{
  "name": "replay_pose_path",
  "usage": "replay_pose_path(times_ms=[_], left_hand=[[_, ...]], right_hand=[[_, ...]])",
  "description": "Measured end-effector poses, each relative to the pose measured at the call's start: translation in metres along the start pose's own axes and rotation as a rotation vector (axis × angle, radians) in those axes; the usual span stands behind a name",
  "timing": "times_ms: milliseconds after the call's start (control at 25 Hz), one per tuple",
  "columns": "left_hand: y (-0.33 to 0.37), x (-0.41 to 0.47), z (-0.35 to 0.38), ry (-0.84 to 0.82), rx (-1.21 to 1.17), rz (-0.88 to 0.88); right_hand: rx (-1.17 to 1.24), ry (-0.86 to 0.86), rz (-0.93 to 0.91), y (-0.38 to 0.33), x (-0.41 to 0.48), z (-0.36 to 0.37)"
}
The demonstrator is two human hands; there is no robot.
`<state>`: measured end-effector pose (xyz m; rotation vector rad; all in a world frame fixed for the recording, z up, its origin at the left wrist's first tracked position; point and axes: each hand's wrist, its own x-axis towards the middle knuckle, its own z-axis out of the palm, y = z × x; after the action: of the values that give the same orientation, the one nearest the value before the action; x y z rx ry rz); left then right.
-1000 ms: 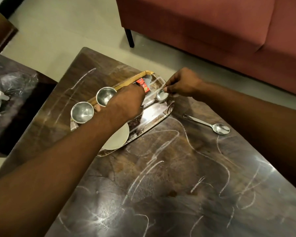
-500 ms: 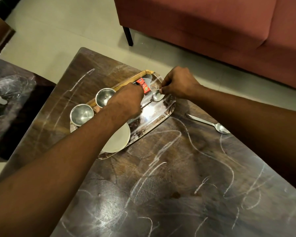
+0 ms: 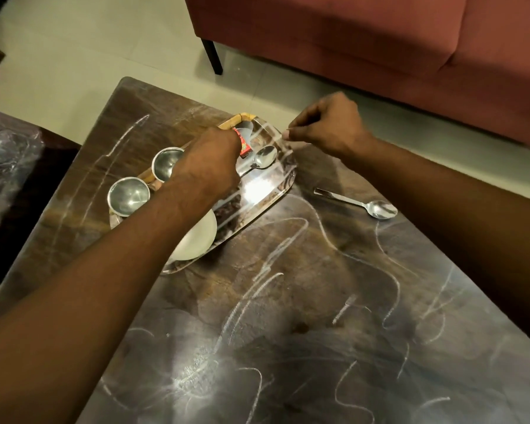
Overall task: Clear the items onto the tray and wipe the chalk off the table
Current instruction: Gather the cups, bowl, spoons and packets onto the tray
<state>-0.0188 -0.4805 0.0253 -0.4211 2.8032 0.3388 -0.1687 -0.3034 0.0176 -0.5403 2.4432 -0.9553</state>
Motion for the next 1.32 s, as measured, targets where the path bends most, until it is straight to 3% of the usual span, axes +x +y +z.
replay_pose_path(times_ms=[160,280,480,800,1040,1320], left_hand=[[0.046,-0.018,0.005,0.091,-0.184,0.161],[0.1,-0.03,0.026,0.051,-0.214,0.309],[0.146,-0.016,0.06,0.019,-0.135,0.373],[0.164,0.008,0.08,0.022,-0.068,0.382],[0.17,0.007,0.074,-0.008,0.031,0.378],[0.117,-0.009,0.031,0.096,-0.012,0.303]], right_hand=[[0.26,0.174,0.254,0.063,-0.075,-0.055],[0.199,0.324,0.455,0.119,-0.145,-0.063],[0.305,0.336,0.613,0.155,-0.179,-0.04],[0.447,0.419,0.606,0.158,-0.155,-0.025],[0.634,0.385,0.587,0.151,-0.152,-0.029],[0.388,0.271,0.317,0.087,-0.115,-0.047]])
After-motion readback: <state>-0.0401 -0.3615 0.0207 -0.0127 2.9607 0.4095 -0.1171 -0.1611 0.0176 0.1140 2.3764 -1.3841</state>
